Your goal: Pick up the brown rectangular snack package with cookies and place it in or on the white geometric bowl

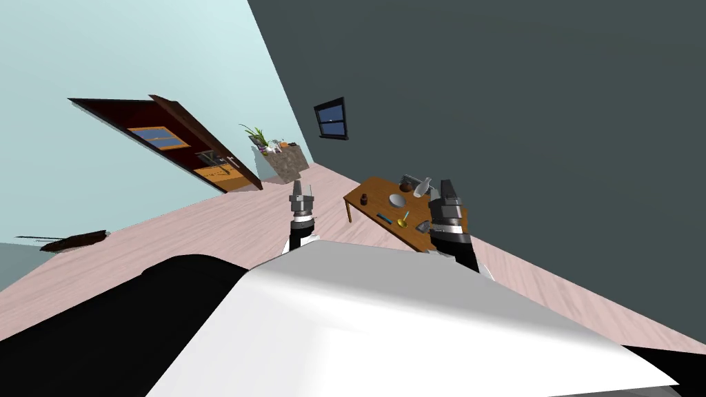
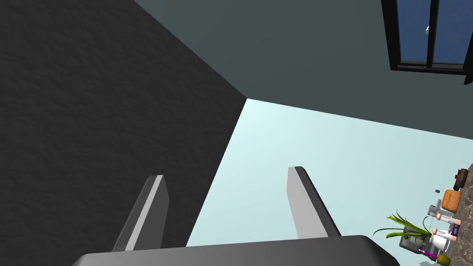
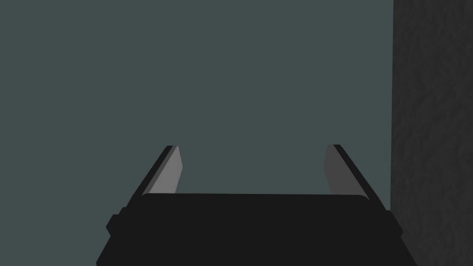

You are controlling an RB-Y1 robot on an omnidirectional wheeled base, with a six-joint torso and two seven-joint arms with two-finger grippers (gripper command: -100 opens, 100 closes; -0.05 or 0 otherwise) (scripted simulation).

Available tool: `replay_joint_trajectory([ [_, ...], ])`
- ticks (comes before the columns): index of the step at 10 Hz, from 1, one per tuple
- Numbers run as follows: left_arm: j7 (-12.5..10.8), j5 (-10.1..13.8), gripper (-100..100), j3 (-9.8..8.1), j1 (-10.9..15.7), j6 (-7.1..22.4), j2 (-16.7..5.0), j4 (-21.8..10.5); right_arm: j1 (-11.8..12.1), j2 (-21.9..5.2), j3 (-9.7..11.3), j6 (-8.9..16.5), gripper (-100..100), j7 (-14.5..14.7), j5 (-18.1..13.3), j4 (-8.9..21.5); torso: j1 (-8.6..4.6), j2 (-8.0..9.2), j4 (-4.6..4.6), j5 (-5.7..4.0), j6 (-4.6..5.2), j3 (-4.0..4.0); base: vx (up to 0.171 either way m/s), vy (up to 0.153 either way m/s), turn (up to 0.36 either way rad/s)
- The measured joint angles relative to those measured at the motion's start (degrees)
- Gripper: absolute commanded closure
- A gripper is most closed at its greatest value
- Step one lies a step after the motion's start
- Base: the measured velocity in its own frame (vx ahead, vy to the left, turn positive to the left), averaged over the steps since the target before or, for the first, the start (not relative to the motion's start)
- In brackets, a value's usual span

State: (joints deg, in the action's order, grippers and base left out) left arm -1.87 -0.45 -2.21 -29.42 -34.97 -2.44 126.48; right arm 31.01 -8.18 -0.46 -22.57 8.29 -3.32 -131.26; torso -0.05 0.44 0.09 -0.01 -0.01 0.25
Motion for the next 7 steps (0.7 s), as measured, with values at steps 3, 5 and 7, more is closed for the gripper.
replay_joint_trajectory([
  [3,0.0,0.0,0,0.0,0.0,0.0,0.0,0.0,3.59,-3.71,2.21,2.98,-100,3.26,-0.12,4.51,0.05,0.01,0.01,0.01,0.0,0.01,-0.1,0.013,0.23],
  [5,0.0,0.0,0,0.0,-0.01,0.0,0.0,0.0,6.0,-5.22,3.45,4.95,-100,4.64,-0.34,4.87,-0.01,-0.18,-0.03,0.0,0.0,-0.1,-0.064,0.003,0.304],
  [7,0.0,0.0,0,0.0,0.0,0.0,0.0,0.0,9.92,-6.97,6.55,7.99,-100,7.67,-1.48,6.64,0.02,-0.13,-0.02,0.01,0.0,-0.07,-0.061,0.014,0.256],
])
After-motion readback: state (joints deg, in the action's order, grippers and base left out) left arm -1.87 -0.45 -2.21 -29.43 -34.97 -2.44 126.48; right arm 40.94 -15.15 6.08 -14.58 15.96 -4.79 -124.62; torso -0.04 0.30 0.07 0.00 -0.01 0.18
